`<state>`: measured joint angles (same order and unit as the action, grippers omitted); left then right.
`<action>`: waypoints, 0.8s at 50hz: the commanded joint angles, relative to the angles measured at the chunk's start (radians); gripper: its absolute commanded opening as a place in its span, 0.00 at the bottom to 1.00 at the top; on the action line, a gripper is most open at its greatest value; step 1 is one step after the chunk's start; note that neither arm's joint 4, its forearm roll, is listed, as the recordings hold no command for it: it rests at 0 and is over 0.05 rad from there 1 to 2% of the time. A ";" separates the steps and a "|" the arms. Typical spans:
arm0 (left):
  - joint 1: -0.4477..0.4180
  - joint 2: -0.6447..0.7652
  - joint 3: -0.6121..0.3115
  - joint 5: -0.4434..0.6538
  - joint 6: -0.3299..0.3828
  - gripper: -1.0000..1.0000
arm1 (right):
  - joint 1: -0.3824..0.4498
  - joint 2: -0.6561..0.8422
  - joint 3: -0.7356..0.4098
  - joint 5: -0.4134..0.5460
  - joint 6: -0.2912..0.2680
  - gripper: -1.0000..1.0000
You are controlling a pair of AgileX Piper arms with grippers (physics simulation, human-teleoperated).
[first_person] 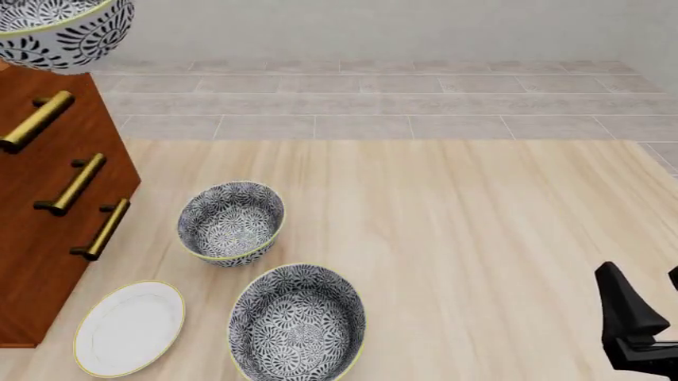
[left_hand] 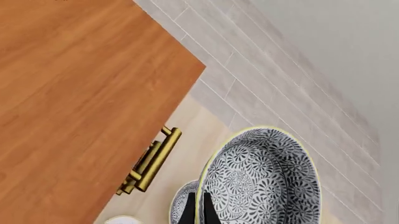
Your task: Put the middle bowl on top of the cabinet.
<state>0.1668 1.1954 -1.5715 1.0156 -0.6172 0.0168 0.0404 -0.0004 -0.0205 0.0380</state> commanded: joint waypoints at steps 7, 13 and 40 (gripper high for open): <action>0.084 -0.009 -0.010 0.011 -0.031 0.00 | 0.000 0.000 0.000 0.000 -0.004 1.00; 0.113 -0.003 -0.023 0.017 -0.037 0.00 | 0.000 0.000 0.000 0.001 -0.005 1.00; 0.267 0.021 -0.130 0.085 -0.004 0.00 | 0.000 0.006 0.000 -0.004 -0.009 1.00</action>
<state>0.3761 1.2102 -1.6495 1.0715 -0.6320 0.0166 0.0413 -0.0003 -0.0197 0.0305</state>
